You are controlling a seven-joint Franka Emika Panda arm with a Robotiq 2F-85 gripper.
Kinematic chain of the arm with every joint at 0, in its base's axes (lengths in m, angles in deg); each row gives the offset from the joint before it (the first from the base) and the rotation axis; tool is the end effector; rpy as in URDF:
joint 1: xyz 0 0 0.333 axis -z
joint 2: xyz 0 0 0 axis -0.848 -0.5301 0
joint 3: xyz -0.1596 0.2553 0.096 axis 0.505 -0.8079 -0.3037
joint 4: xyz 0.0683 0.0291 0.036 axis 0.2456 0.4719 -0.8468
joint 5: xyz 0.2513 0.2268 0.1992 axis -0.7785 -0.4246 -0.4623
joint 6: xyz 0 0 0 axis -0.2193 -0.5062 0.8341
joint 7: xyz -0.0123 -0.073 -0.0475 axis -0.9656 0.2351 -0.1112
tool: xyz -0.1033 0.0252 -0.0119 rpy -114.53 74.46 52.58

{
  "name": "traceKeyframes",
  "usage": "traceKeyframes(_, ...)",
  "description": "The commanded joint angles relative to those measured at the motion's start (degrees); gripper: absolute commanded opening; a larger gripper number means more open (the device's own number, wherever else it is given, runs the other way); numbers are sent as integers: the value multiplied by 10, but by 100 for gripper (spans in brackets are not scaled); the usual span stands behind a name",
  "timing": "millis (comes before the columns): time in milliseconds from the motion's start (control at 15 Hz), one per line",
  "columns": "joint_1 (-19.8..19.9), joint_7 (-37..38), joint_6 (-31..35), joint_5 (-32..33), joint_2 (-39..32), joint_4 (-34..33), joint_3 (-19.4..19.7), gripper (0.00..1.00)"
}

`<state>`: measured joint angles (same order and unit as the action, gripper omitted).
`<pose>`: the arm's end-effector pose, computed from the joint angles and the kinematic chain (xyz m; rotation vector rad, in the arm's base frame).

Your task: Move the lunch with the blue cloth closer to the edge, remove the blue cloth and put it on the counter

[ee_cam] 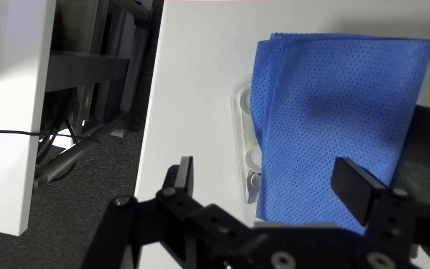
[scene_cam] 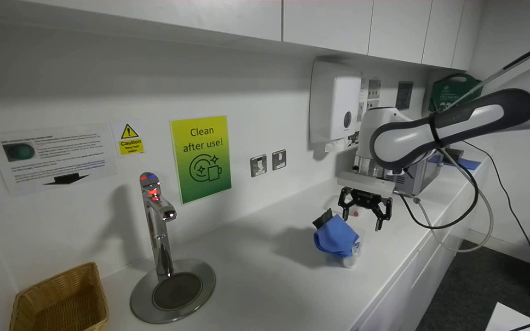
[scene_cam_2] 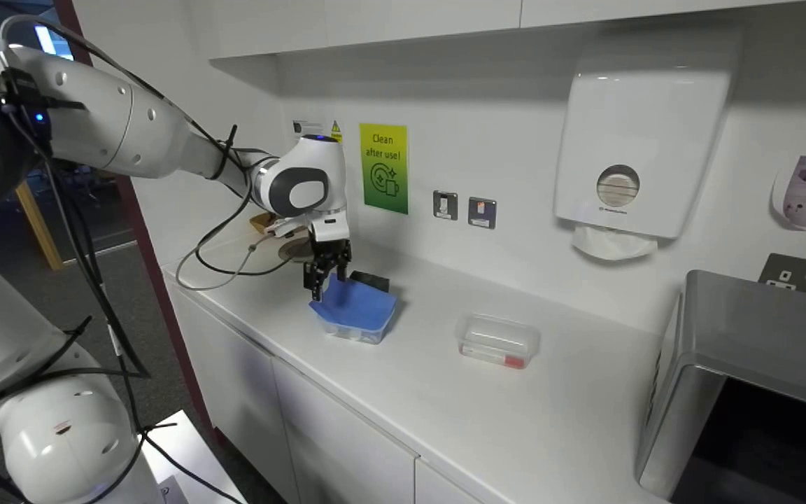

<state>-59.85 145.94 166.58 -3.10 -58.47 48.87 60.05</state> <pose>0.4676 0.0421 0.4353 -2.4646 1.8273 0.0430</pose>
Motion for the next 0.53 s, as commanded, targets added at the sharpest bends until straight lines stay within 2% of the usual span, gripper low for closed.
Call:
traceKeyframes(0, 10, -3, -4, -22, -4, -5, -2, 100)
traceKeyframes(200, 21, 16, -11, -50, -14, -16, 7, 100)
traceKeyframes(467, 29, 12, -26, -49, -20, -32, 13, 100)
